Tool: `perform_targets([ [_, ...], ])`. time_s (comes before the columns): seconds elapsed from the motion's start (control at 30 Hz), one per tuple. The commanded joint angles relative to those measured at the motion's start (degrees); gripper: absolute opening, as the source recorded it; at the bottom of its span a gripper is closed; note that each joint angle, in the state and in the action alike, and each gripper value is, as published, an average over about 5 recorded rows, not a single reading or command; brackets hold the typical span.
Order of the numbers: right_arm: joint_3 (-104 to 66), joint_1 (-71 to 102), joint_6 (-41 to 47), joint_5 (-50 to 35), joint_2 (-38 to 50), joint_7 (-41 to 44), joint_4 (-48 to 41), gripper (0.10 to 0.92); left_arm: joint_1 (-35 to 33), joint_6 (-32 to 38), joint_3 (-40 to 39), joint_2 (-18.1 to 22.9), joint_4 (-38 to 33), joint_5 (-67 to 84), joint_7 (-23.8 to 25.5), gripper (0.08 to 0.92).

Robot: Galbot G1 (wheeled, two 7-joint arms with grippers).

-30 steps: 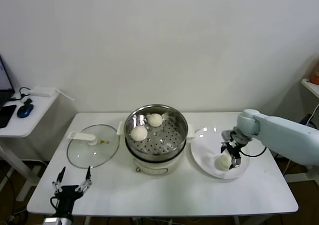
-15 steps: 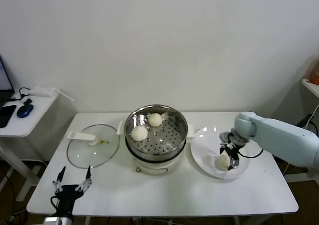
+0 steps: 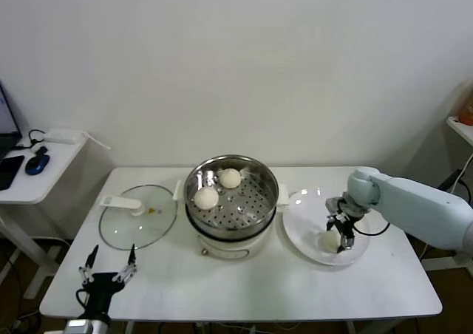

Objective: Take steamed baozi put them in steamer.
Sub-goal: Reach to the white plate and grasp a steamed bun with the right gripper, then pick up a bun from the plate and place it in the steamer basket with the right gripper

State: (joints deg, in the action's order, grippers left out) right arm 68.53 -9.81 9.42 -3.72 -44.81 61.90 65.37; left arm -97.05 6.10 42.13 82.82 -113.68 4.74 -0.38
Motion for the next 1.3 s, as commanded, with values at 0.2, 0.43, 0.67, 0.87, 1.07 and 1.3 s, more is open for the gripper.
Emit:
perform_targets([
  [0.2, -0.8, -0.2, 0.1, 0.0, 0.2, 0.0, 0.4, 0.704, 0.0, 0.1, 0.0, 0.1, 0.3, 0.0, 0.0, 0.823],
  [0.43, 1.4, -7.4, -0.9, -1.9, 2.0, 0.8, 4.5, 0.704, 0.0, 0.1, 0.2, -0.1, 0.3, 0.0, 0.0, 0.823],
  [0.67, 10.0, -23.9, -4.9, -5.8, 4.6, 2.4, 15.2, 0.704, 0.2, 0.0, -0.1, 0.0, 0.4, -0.4, 0.0, 0.823],
  [0.87, 17.8, -39.4, -10.7, -9.2, 3.0, 3.4, 23.7, 0.704, 0.5, -0.4, -0.4, 0.1, 0.3, -1.0, 0.0, 0.823],
  [1.07, 17.5, -45.6, -17.4, -6.6, -2.3, 3.8, 26.8, 0.704, 0.3, -0.9, -0.9, 0.1, -0.1, -1.6, 0.1, 0.823],
  [1.3, 10.3, -41.6, -23.8, 6.3, -9.7, 3.6, 28.4, 0.702, 0.4, -1.2, -0.8, 0.1, -0.3, -2.0, 0.1, 0.823],
])
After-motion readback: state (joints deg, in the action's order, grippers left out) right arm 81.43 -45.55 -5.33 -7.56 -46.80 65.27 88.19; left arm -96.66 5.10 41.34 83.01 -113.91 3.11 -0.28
